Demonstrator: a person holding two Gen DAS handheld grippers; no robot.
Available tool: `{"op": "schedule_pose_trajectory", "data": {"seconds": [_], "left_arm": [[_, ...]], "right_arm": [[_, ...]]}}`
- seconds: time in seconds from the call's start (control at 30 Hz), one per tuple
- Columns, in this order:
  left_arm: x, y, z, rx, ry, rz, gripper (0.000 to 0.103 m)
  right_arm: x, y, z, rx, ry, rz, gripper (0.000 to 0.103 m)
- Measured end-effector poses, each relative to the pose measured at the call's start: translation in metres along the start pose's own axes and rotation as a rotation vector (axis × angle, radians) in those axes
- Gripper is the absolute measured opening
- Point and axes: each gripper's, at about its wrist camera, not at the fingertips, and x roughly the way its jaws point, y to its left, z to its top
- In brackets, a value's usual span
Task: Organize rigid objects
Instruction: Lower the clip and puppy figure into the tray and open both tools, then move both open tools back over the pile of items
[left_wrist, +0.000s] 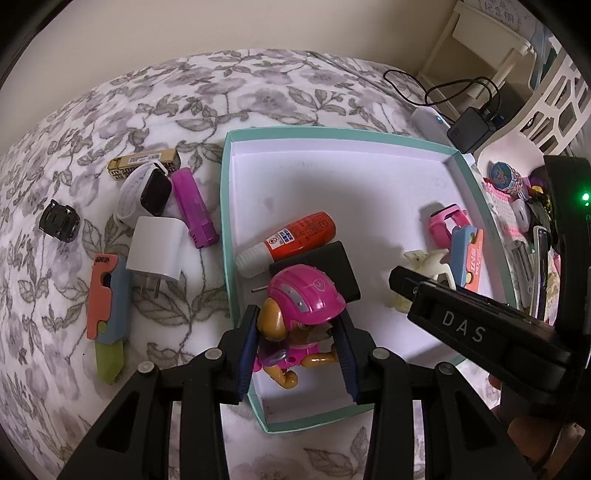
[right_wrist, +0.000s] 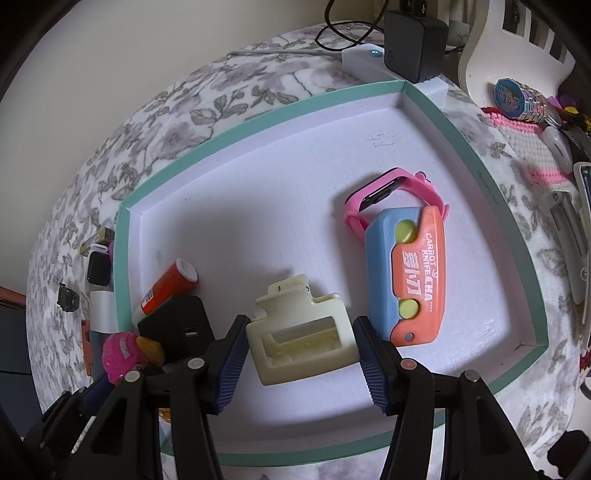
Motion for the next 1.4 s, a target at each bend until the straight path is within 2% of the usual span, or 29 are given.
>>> {"op": "schedule_pose_trajectory", "data": {"seconds": [0.2, 0.3, 0.43, 0.63, 0.8, 0.9, 1.17, 1.27, 1.33, 1.4], "left_arm": [[-0.004, -0.001, 0.001, 0.005, 0.004, -0.017, 0.043], [-0.010, -0.003, 0.002, 0.015, -0.011, -0.017, 0.047], [-0.019, 0.002, 0.005, 0.000, -0.040, -0.026, 0.048], [-0.033, 0.022, 0.011, -0.075, -0.083, -0.039, 0.048], [-0.046, 0.049, 0.017, -0.176, -0.121, -0.042, 0.048], [-0.052, 0.068, 0.020, -0.248, -0.140, -0.033, 0.052], [-0.061, 0.134, 0.013, -0.467, -0.159, 0.098, 0.055], [-0.063, 0.152, 0.008, -0.515, -0.157, 0.153, 0.057], [-0.064, 0.163, 0.004, -0.540, -0.163, 0.197, 0.078], [-0.067, 0.172, 0.003, -0.562, -0.178, 0.221, 0.082]], "right_arm": [[-0.013, 0.002, 0.003, -0.014, -0.038, 0.004, 0.063], [-0.020, 0.001, 0.004, -0.007, -0.066, 0.012, 0.064], [-0.032, -0.001, 0.006, 0.009, -0.115, 0.019, 0.064], [-0.039, -0.003, 0.008, 0.022, -0.147, 0.027, 0.064], [-0.036, 0.000, 0.007, 0.011, -0.141, 0.019, 0.064], [-0.035, 0.004, 0.006, -0.009, -0.141, 0.014, 0.064], [-0.034, 0.049, -0.007, -0.179, -0.134, 0.043, 0.064], [-0.034, 0.061, -0.013, -0.215, -0.139, 0.040, 0.064], [-0.033, 0.068, -0.016, -0.237, -0.145, 0.032, 0.067], [-0.032, 0.071, -0.017, -0.248, -0.147, 0.029, 0.067]]}}
